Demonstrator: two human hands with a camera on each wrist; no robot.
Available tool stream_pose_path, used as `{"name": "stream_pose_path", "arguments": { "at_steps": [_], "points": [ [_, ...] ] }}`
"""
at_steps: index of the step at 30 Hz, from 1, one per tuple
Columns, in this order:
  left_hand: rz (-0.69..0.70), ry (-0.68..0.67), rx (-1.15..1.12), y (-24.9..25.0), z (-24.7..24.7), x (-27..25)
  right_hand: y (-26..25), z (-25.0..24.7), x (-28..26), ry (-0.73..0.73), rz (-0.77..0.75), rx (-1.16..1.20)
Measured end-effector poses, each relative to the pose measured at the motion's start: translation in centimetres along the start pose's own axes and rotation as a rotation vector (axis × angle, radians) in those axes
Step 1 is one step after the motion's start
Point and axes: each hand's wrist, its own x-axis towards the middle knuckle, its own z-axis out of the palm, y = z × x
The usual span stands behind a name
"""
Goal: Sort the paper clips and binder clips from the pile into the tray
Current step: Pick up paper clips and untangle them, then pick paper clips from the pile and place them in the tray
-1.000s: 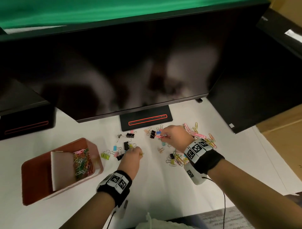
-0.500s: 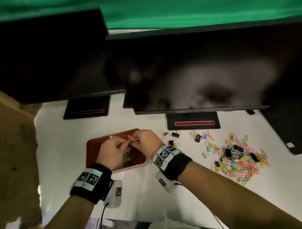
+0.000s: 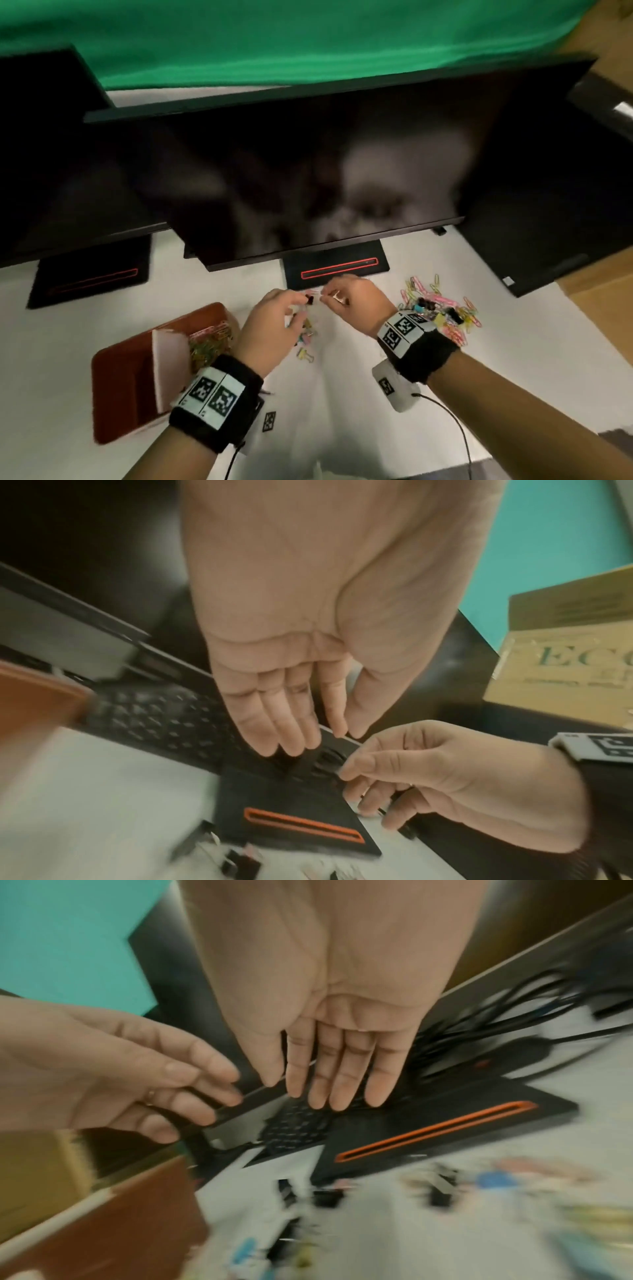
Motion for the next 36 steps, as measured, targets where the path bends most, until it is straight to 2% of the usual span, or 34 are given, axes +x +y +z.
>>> {"name": "stream_pose_path", "arguments": {
  "at_steps": [3, 7, 14, 21, 26, 29, 33, 36],
  "points": [
    [-0.006, -0.119, -0.03, 2.2, 4.8, 2.5, 6.4, -3.4, -1.4, 0.093, 0.147, -0.057],
    [-0.021, -0.205, 0.002, 4.0, 10.5, 5.6, 13.5, -7.2, -2.8, 0.117, 0.327, -0.1],
    [-0.045, -0.294, 0.242, 5.6, 16.6, 9.8, 20.2, -9.4, -1.8, -0.072, 0.37, -0.155],
    [-0.079, -0.241, 0.261, 5.2, 18.4, 9.3, 20.5, -8.7, 0.2, -0.129, 0.332, -0.126],
    [-0.09, -0.248, 0.131, 4.3, 17.8, 7.5, 17.9, -6.7, 0.9, -0.255, 0.205, -0.181],
    [-0.108, -0.177, 0.055, 3.8, 16.9, 6.5, 17.2, -5.8, 1.0, -0.296, 0.152, -0.178],
    [-0.103, 0.0, 0.122, 3.5, 16.6, 6.2, 17.0, -5.4, 1.3, -0.311, 0.112, -0.185],
    [-0.061, -0.041, 0.219, 3.3, 16.9, 6.6, 17.0, -5.6, 1.7, -0.328, 0.103, -0.182]
  ]
}}
